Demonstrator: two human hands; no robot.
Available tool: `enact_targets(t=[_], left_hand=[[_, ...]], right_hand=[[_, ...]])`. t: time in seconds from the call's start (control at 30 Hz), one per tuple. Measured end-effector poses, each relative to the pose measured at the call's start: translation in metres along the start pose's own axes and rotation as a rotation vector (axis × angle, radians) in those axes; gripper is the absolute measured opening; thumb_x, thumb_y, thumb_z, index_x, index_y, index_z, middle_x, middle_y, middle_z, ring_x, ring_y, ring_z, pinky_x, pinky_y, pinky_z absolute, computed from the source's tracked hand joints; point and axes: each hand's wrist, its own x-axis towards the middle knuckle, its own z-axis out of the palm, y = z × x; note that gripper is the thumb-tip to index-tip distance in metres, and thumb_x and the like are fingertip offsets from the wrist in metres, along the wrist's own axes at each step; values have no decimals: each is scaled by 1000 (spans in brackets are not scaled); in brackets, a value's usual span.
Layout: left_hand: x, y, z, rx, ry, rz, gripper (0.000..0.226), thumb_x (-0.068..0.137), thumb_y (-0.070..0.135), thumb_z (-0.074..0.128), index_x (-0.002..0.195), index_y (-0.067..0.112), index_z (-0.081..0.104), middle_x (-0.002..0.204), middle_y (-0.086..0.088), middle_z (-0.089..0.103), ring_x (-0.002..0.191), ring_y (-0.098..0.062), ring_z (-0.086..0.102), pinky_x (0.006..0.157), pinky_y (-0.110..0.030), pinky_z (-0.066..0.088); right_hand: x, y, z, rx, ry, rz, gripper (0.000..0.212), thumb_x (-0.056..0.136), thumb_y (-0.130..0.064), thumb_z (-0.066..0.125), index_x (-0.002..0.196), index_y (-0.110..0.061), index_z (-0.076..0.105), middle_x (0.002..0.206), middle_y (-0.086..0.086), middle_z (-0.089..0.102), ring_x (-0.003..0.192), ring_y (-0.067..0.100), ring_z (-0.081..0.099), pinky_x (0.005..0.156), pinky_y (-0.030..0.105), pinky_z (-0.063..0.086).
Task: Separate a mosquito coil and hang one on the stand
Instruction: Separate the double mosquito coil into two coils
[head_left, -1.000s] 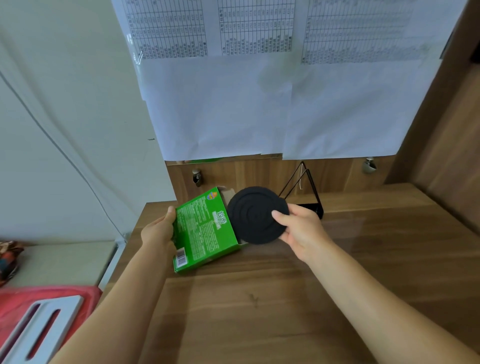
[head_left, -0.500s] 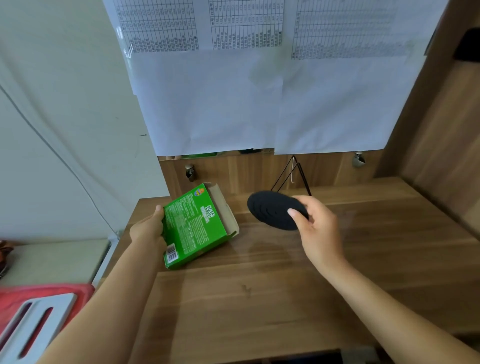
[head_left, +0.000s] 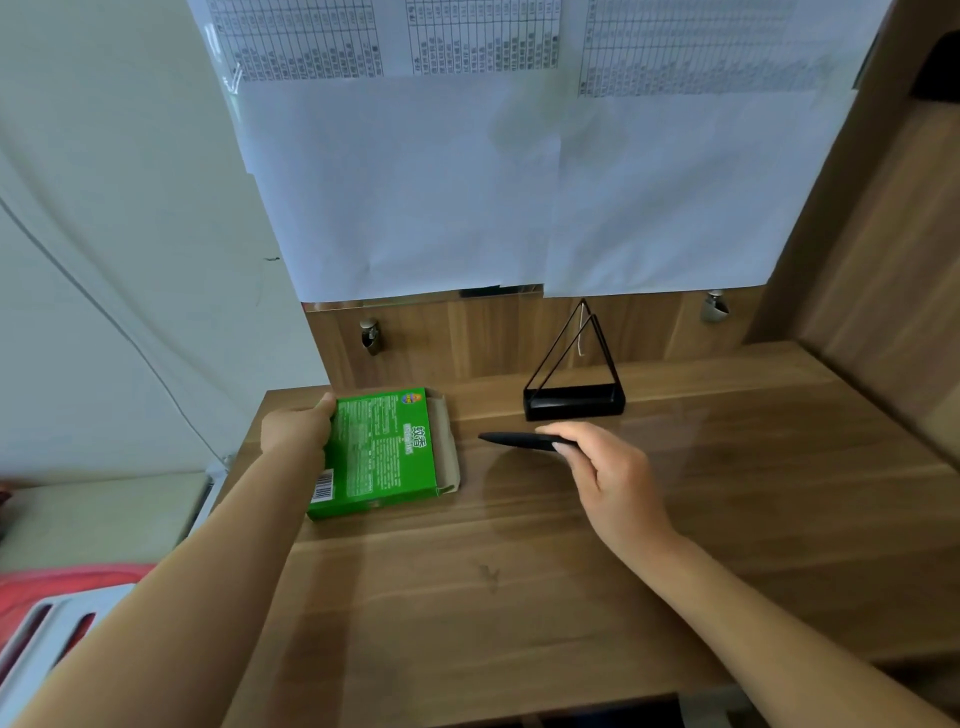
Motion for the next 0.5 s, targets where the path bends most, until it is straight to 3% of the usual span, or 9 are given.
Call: enact_targets(t=[0.13,0.23,0.37,0.43,0.5], left_hand=[[4,6,5,81,-5,58,45,84,41,73,66,7,49,66,-10,51,61,-26,51,72,-40,53],[5,12,7,162,-37,130,30,86,29,65,68,7,57,65,-10,52,65,-30,53,78,-42,55],[8,17,7,229,-88,212,26,91,16,58,66,13,54,84,-13,57,79,-29,51,82,-41,51],[4,16,6,314,-73,254,17,92,14,54,77,8,59,86,-15,60,80,-31,51,74,-36,44],[-3,13,6,356,-35,317,22,91,16,52,103,2,64,103,-19,66,90,-37,57,76,-36,43]], right_hand=[[3,-2,5,-8,5,1,23,89,4,64,110,-4,72,101,4,74,96,11,68,89,11,48],[4,-4,9,5,19,8,23,88,5,64,109,-2,72,101,5,74,97,10,67,91,8,46],[4,-6,12,14,29,-2,23,88,5,64,109,-2,72,102,6,74,98,11,68,91,14,50],[4,-6,14,17,36,2,24,88,6,64,109,-3,72,102,6,75,98,11,68,90,14,50],[5,-5,15,24,56,8,23,89,6,64,109,-2,72,101,6,75,97,12,68,89,12,50]])
